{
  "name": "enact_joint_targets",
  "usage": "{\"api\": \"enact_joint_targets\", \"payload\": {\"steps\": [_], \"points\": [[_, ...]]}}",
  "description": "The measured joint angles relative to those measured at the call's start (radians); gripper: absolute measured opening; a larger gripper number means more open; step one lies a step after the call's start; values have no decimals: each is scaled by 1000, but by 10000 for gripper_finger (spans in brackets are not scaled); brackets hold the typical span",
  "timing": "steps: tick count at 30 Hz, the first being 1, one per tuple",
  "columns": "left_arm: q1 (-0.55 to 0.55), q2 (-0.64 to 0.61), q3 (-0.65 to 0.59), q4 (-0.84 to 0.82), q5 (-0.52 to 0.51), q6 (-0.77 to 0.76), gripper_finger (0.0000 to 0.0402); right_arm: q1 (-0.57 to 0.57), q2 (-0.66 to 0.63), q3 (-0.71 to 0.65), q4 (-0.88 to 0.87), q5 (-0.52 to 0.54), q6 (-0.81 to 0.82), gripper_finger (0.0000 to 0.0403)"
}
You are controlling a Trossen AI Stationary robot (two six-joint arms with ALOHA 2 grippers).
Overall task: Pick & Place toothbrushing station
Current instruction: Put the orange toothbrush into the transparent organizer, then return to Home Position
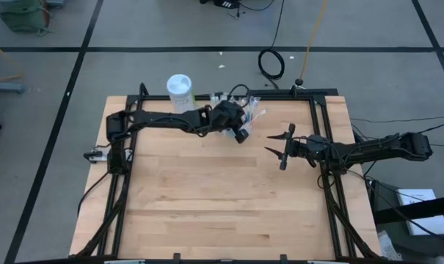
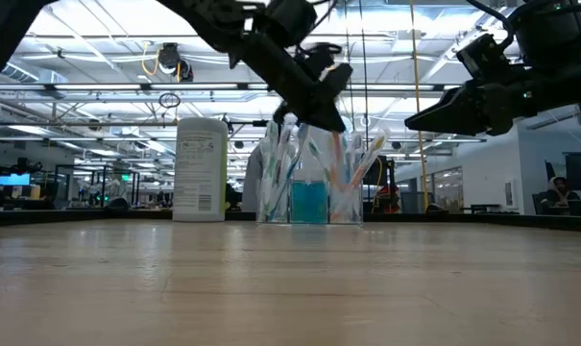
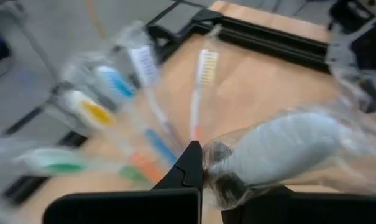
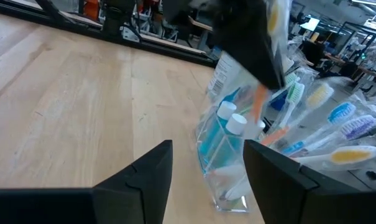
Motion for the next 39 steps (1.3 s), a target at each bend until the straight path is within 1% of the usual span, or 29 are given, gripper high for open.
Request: {"api": "enact_joint_targets", "payload": {"steps": [1,3,7,12,15,23,24,29,32,34,37,39], "points": [[0,14,0,22,23,0,14,0,0,0,-1,0,1,191],[-3,39,0,43,32,5,25,0,1,0,-2,-1,13,191],[0,82,1,30,1,16,31,0,3,0,-6,-2,14,190],[6,96,1,31,-8,96,36,0,3,0,-8,-2,14,192],[7,96,1,28,-15,126,58,0,3,0,-11,-2,14,192],[13,80,1,-1,-19,136,135,0,3,0,-11,-2,13,190],[10,71,1,5,-19,142,144,0,3,0,-11,-2,11,190],[-5,-18,2,-77,-19,182,183,0,-6,0,-2,-1,7,191],[-23,-93,2,-111,-20,218,198,5,-31,11,3,-3,7,190],[-35,-154,2,-166,-19,256,202,14,-56,25,-12,-3,5,187],[-52,-256,2,-272,-33,266,204,37,-126,40,-113,-3,-10,179],[-62,-332,2,-351,-89,172,199,53,-183,61,-212,-2,-9,170]]}}
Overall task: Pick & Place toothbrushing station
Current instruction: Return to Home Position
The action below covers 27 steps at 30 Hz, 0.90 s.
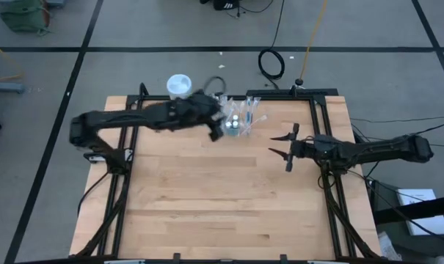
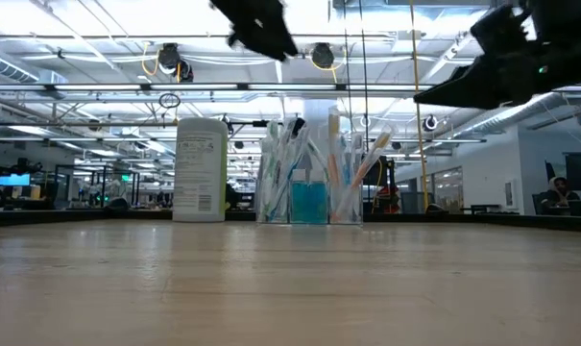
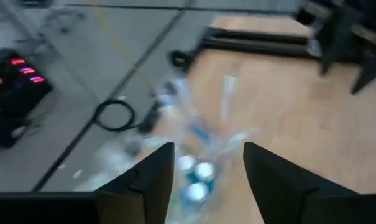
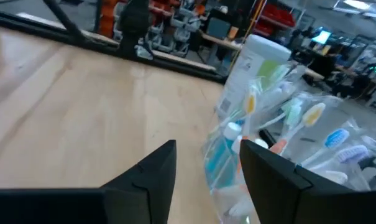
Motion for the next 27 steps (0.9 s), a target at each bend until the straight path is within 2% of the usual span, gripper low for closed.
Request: {"api": "enact_joint_targets", "payload": {"steps": [3,7,10,14,17,22,25,27], "points": [[-1,-121,0,-133,-59,-11,183,21,-94,31,-117,-2,48,150],[-5,-262,-7,-246,-29,-4,150,42,-214,38,-203,-90,74,106],[-21,-378,-68,-201,0,29,121,48,-286,39,-257,-105,76,60],[-36,-541,-225,-82,16,67,86,47,-348,39,-330,-104,82,7],[-40,-682,-396,12,74,95,65,47,-386,39,-375,-105,94,12],[-40,-908,-659,153,239,192,40,47,-441,36,-478,-161,106,4],[-41,-1024,-785,193,316,226,27,47,-464,15,-448,-185,112,3],[-40,-1097,-853,244,325,222,19,47,-476,5,-433,-184,125,3]]}}
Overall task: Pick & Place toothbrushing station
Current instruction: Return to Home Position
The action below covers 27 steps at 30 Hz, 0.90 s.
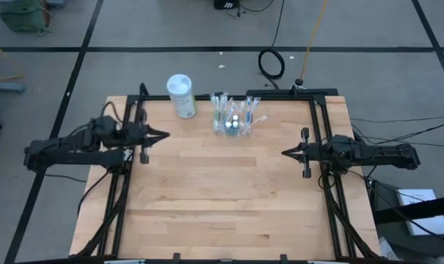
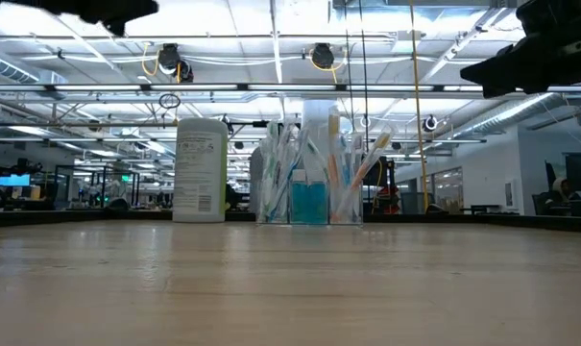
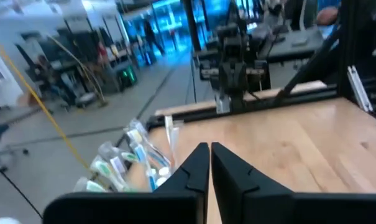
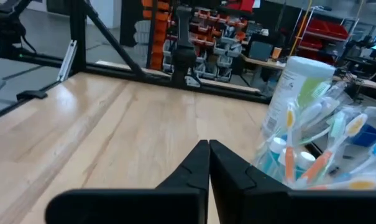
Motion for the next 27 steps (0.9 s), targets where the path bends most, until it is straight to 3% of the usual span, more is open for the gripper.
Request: {"api": "enact_joint_targets", "payload": {"steps": [4,8,15,27], "points": [[0,-142,-114,52,3,1,3,0,-25,-28,13,0,10,1],[0,-268,-216,70,15,-6,14,0,-55,-48,60,-1,14,1],[0,-425,-344,71,18,-6,9,0,-80,-82,52,-1,25,1],[0,-481,-530,243,38,-6,11,0,-136,-142,68,1,55,0]]}}
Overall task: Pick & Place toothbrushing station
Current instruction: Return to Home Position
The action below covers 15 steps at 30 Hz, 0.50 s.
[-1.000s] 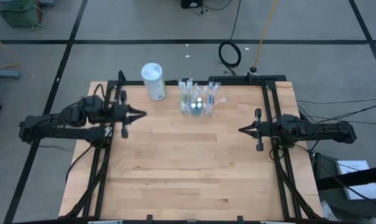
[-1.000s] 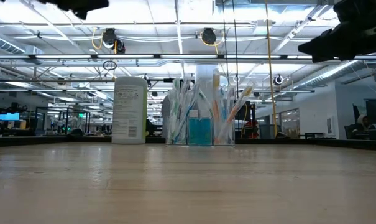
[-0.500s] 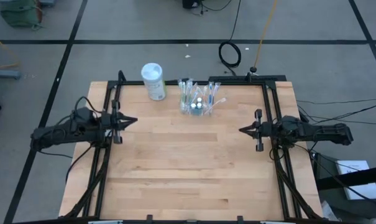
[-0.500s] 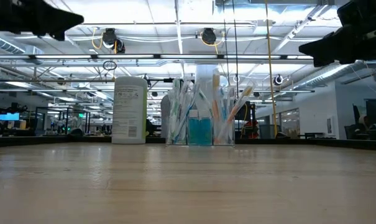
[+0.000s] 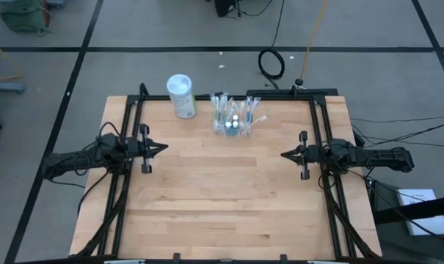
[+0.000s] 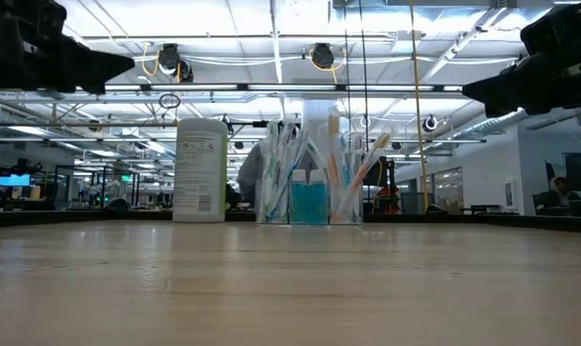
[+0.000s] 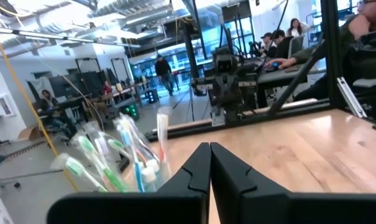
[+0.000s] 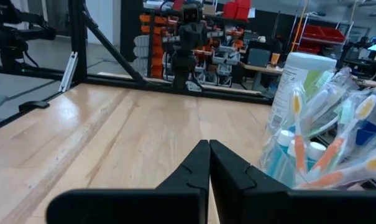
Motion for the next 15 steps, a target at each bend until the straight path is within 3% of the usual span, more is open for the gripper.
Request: {"api": "enact_joint_targets", "payload": {"steps": [15], "points": [[0,0,-51,31,31,-91,7,0,-1,-88,95,2,1,0]]}}
